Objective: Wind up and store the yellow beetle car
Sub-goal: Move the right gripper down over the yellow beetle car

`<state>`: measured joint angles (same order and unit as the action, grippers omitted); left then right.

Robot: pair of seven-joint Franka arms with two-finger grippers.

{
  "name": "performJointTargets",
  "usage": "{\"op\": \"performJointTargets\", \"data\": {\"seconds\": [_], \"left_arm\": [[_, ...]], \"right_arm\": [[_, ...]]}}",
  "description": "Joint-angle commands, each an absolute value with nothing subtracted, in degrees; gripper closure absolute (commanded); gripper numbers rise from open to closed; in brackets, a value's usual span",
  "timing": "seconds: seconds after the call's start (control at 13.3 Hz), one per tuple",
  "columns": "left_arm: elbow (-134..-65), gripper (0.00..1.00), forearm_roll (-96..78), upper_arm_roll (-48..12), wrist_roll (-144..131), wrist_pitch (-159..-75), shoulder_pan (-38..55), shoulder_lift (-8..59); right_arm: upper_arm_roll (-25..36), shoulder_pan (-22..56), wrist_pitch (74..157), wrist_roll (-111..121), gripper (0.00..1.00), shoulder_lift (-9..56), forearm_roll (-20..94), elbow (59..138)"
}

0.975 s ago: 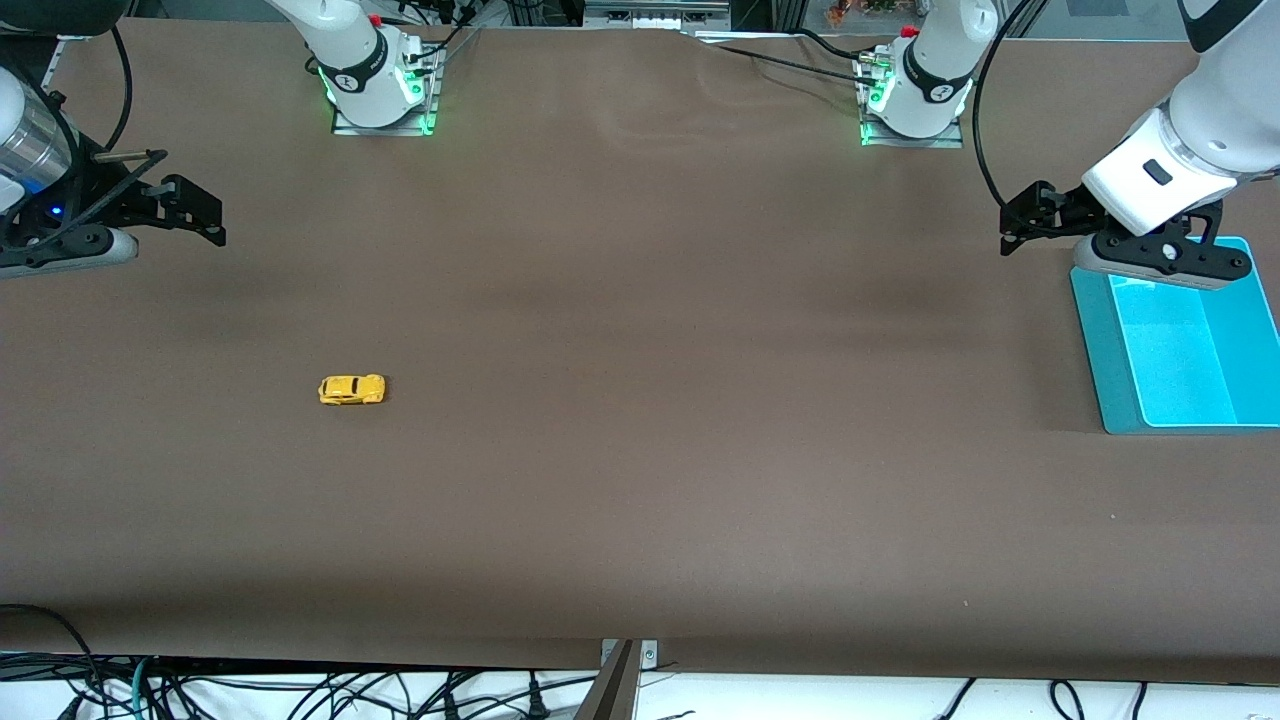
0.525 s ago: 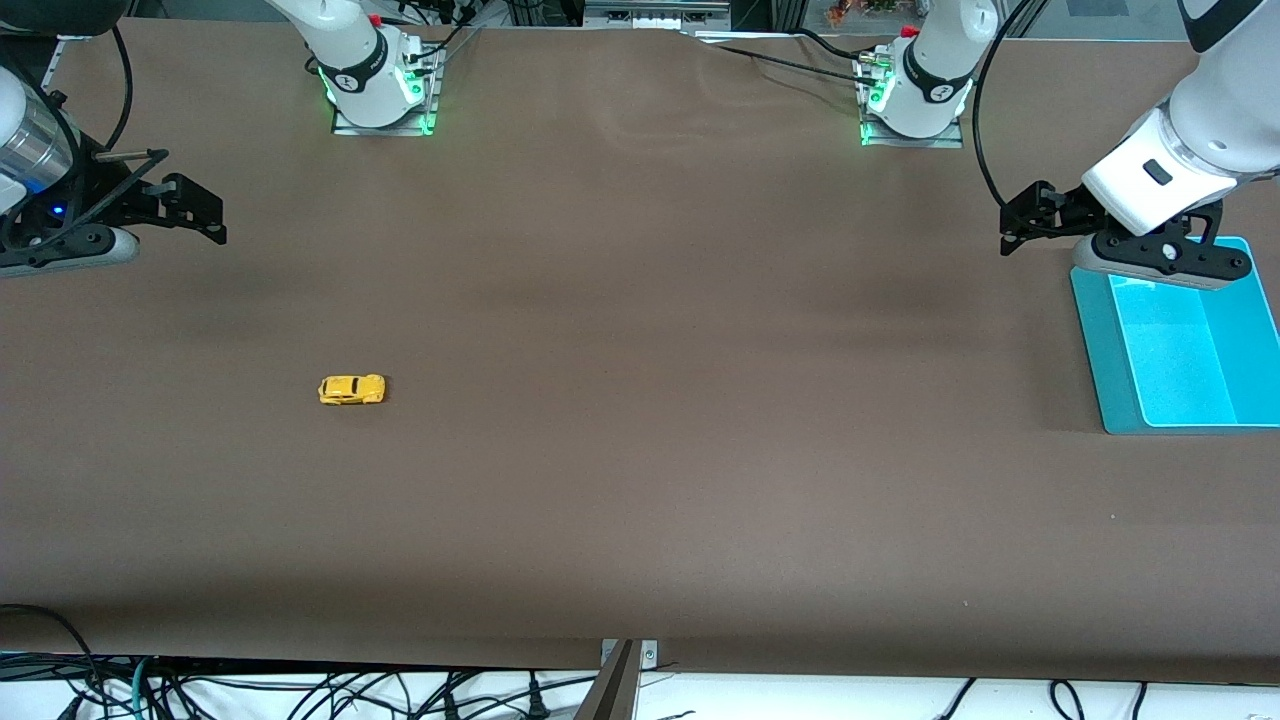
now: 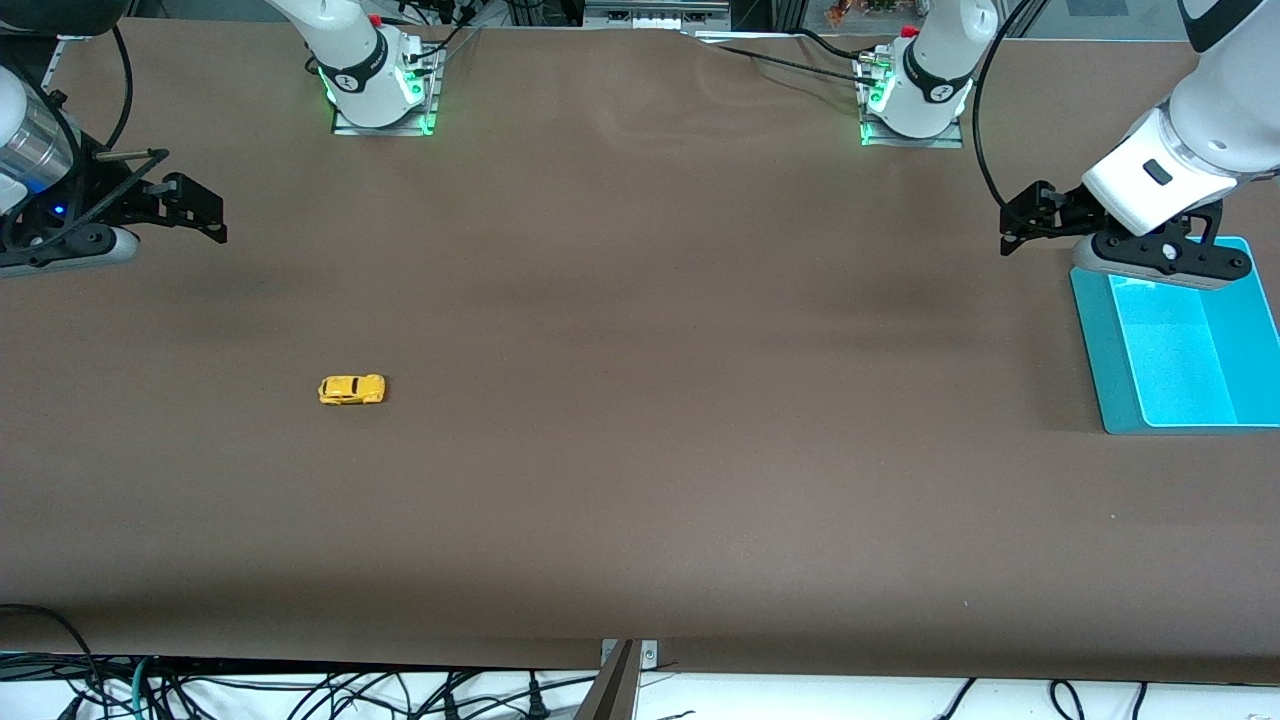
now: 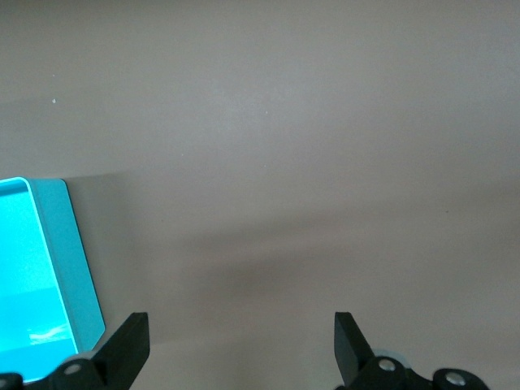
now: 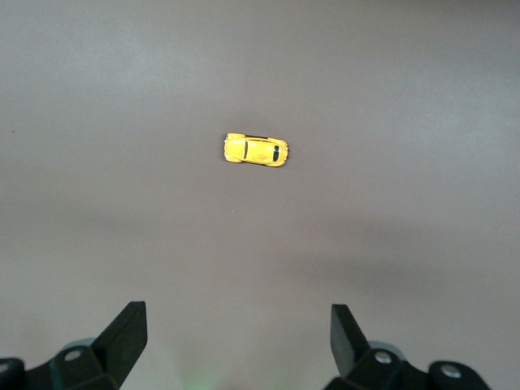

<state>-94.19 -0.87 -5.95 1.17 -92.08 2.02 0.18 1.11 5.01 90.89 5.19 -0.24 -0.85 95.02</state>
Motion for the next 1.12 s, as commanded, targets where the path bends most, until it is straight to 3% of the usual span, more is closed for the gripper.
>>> {"op": "performJointTargets", "data": {"seconds": [0.0,0.82,1.05], "left_arm": [[-93.3,0.0,-0.4,-6.2,0.8,-91.1,1.9,0.2],[-93.3,0.0,-0.4,-6.2,0.8,-91.1,1.9,0.2],[-93.3,0.0,-0.4,-6.2,0.8,-91.1,1.9,0.2]], "right_arm": [[1.4,5.4,89.6,4.8,0.0,0.0,-0.7,94.2],[1.1,5.4,93.9,15.6,0.0,5.7,-0.6,97.8],[1.1,5.1,107.0,30.0,0.0,5.4,1.2,110.0]]}}
